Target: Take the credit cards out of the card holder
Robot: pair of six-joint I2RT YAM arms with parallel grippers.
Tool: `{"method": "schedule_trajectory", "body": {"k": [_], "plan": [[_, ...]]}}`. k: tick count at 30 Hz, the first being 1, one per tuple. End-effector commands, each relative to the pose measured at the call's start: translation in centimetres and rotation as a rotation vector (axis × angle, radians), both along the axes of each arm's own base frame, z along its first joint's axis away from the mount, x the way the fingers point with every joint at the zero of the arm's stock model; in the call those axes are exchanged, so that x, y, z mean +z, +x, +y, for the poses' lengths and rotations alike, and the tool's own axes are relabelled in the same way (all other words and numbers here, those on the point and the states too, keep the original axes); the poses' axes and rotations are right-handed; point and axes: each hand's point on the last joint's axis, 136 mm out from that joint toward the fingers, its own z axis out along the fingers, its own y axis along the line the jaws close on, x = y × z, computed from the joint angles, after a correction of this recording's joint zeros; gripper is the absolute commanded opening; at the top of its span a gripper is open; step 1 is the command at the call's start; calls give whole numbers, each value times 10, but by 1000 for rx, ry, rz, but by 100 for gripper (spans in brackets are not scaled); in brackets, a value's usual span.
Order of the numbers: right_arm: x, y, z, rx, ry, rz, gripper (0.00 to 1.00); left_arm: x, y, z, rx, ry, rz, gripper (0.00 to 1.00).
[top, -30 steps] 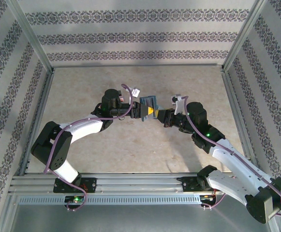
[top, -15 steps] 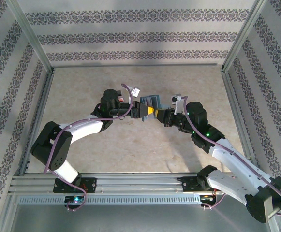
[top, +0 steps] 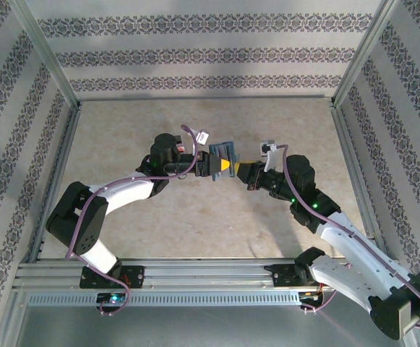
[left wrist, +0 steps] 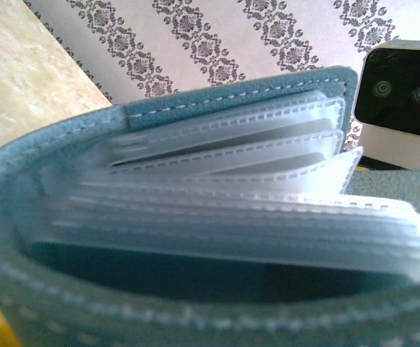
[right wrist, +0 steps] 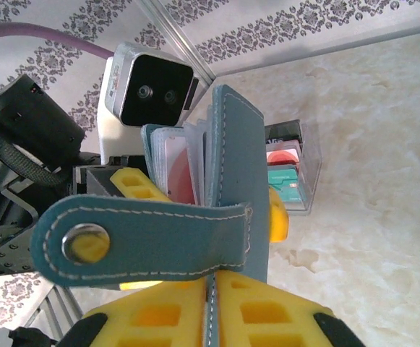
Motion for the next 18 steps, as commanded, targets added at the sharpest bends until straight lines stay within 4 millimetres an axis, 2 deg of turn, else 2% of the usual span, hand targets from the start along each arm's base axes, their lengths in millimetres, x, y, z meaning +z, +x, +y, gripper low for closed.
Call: {"method": "schedule_trajectory", "body": {"k": [1, 5, 13, 18], "plan": [[0, 3, 2, 1, 12, -7, 20, 19, -11, -7, -47, -47, -59, 44], [-4, 6, 3, -1, 4, 3, 26, 21, -13, -7, -54, -53, -66, 42], [3, 3, 2, 5, 15, -19, 13, 19, -11, -9, -53, -51, -59, 39], [3, 1, 1, 2, 24, -27, 9, 21, -11, -9, -52, -54, -59, 46]]}}
